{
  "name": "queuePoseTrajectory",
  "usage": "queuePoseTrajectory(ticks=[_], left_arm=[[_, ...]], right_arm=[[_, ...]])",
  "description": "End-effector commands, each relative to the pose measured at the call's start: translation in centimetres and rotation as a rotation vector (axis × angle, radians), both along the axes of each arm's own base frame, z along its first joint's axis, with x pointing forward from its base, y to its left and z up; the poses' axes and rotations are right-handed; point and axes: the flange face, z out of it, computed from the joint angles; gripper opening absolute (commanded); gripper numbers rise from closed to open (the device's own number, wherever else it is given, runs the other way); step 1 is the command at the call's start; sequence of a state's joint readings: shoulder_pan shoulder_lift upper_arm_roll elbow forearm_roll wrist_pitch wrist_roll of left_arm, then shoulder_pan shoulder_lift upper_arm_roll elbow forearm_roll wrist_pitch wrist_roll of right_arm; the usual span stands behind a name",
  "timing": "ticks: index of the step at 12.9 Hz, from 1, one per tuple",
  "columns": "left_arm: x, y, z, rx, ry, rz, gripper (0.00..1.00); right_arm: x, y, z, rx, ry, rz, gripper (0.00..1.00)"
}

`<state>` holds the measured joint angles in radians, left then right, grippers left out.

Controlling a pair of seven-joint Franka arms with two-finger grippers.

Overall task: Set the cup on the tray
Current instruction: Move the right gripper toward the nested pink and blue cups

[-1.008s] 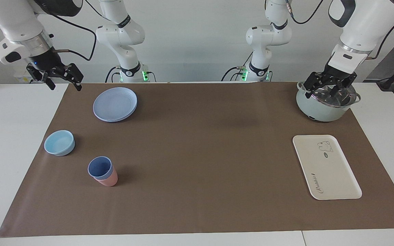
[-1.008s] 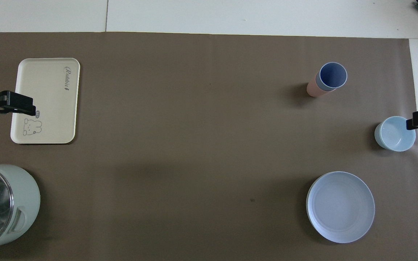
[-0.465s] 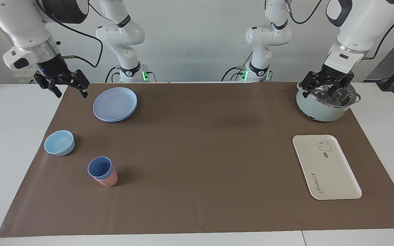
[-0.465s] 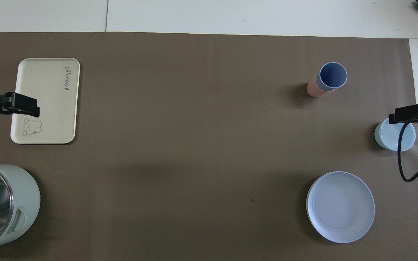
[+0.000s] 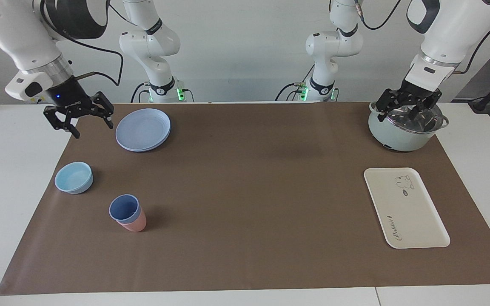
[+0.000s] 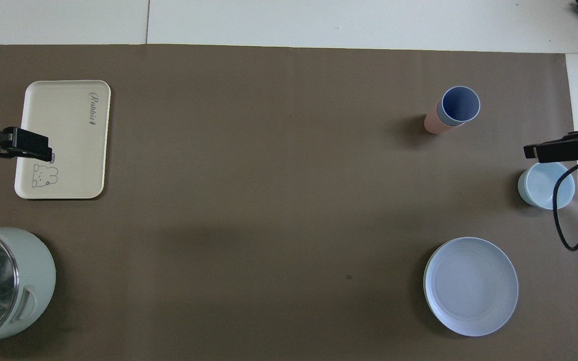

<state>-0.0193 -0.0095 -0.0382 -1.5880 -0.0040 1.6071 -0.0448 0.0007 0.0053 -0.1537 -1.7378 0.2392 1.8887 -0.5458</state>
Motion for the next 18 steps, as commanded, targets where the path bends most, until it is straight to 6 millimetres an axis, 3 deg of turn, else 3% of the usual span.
queuePoseTrajectory(ticks=[1,5,8,10,14,18], left_arm=[[-0.8,0.3,0.0,-0.001,0.001,-0.004,1.00],[-0.8,0.3,0.0,-0.001,-0.001,-0.006,1.00],[-0.8,0.4,-0.1,-0.001,-0.001,-0.004,1.00],[-0.7,0.3,0.0,-0.001,-0.008,-0.004,1.00],[-0.7,0.4,-0.1,-0.001,-0.007,-0.006,1.00],[-0.7,0.5,-0.2,-0.001,-0.005,0.001,1.00]], right_arm=[[2.6,-1.8,-4.0,0.012,-0.072,0.144,1.00],[4.1,-6.1,-10.2,0.153,-0.190,0.253,1.00],[4.0,-6.7,-15.0,0.239,-0.260,0.318,1.00],[4.3,-8.2,-18.0,0.278,-0.325,0.356,1.00],[5.4,-8.7,-24.8,0.381,-0.457,0.417,1.00],[6.2,-7.0,-27.0,0.451,-0.548,0.403,1.00]])
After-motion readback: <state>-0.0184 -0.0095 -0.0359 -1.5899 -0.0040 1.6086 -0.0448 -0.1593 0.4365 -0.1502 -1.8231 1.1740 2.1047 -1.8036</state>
